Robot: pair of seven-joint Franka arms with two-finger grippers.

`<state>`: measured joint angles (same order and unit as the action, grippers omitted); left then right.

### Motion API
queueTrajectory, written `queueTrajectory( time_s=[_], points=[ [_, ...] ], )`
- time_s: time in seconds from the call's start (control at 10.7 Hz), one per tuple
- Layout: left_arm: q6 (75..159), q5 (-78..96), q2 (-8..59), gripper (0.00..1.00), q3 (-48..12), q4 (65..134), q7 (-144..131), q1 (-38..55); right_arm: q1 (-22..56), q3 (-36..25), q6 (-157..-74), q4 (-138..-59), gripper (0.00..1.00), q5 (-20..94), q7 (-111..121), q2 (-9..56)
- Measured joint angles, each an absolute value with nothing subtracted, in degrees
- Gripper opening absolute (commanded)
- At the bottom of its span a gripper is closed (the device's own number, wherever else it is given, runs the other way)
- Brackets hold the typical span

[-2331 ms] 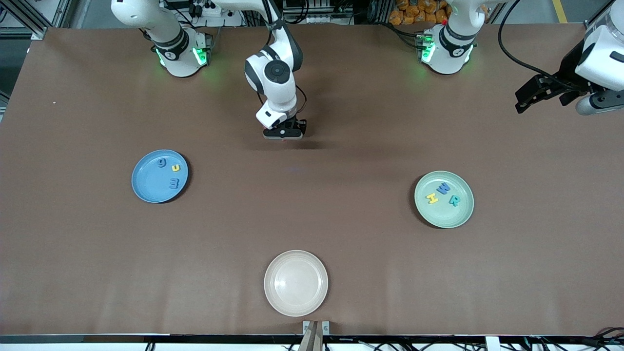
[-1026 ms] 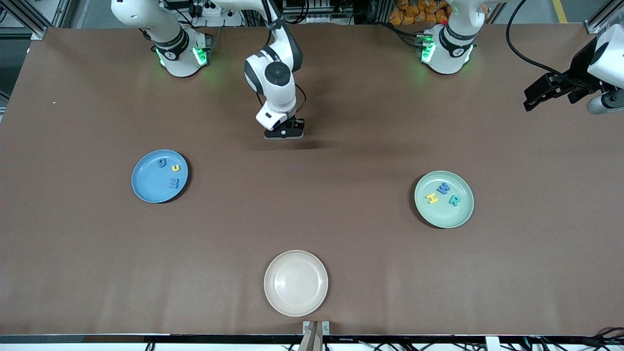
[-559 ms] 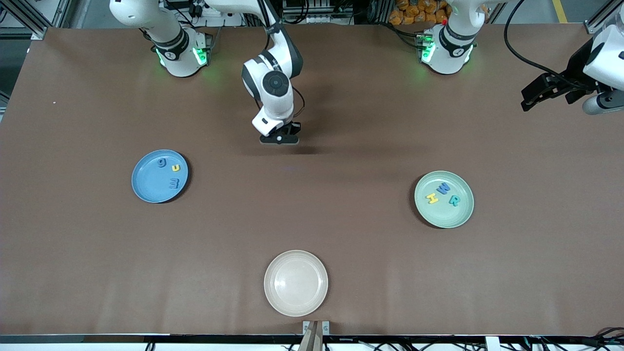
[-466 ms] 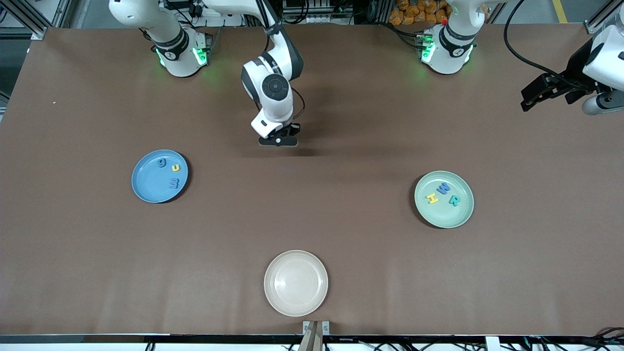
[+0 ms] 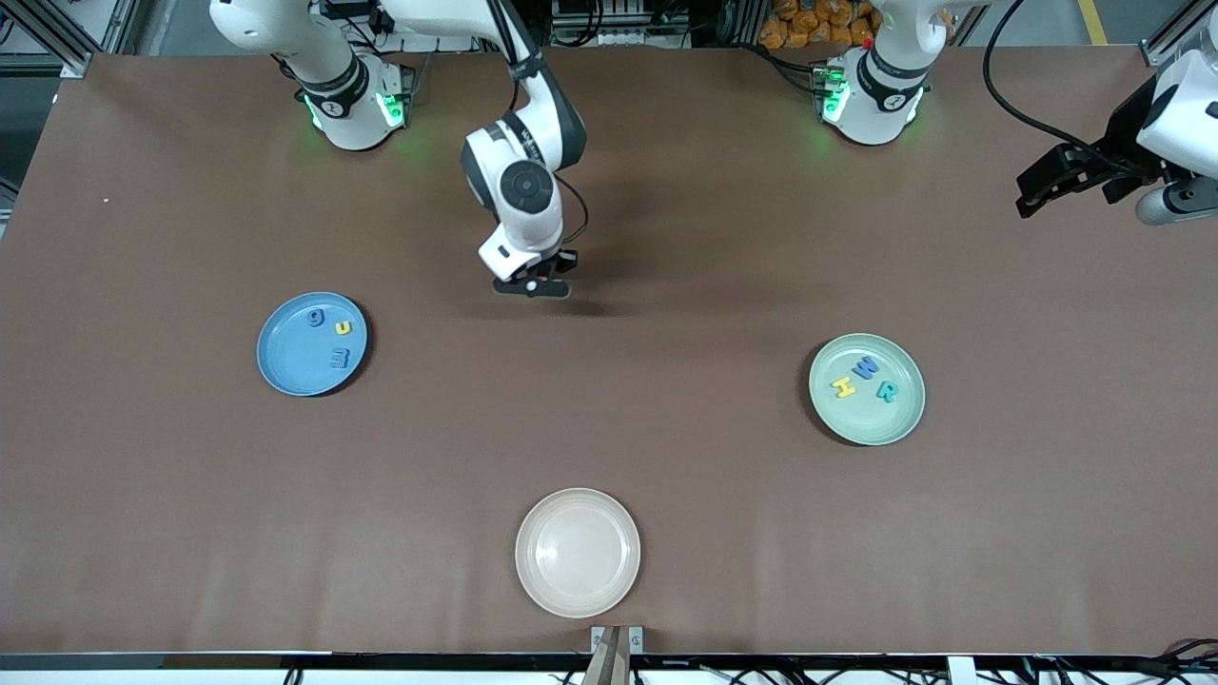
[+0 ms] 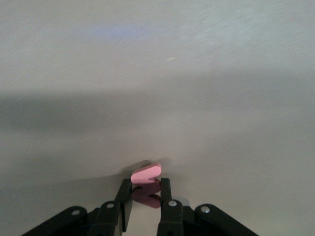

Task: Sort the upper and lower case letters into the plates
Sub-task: 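Lift the pink w and carry it to the blue plate with the right gripper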

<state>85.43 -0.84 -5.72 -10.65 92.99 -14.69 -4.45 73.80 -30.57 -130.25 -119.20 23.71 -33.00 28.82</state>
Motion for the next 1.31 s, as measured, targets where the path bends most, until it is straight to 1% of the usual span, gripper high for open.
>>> queueTrajectory(
  time_s=[0.09, 0.28, 0.65, 0.84, 1.03, 1.31],
  points=[
    [85.4, -0.8, -5.7, 1.0, -10.7, 93.0, -14.7, -4.4, 72.8, -32.8, -126.1, -117.8, 0.0, 23.7, -31.7, 28.8],
    [85.4, -0.8, -5.7, 1.0, -11.1, 93.0, -14.7, -4.4, 72.0, -39.8, -119.8, -116.3, 0.0, 23.7, -27.3, 28.8],
    [85.4, -0.8, -5.6, 1.0, -11.3, 93.0, -14.7, -4.4, 71.2, -50.8, -115.4, -116.2, 0.0, 22.8, -21.3, 28.9],
    [85.4, -0.8, -5.5, 1.0, -11.8, 93.0, -14.7, -4.3, 69.6, -56.0, -114.9, -116.2, 0.0, 21.0, -17.5, 29.0],
    [85.4, -0.8, -5.3, 1.0, -12.1, 93.0, -14.7, -4.2, 63.4, -56.8, -115.6, -116.3, 0.0, 20.0, -12.3, 29.2],
    [85.4, -0.8, -4.8, 1.0, -12.5, 93.0, -14.7, -4.2, 51.8, -56.6, -121.9, -118.0, 0.0, 19.8, -2.9, 29.6]
  ],
)
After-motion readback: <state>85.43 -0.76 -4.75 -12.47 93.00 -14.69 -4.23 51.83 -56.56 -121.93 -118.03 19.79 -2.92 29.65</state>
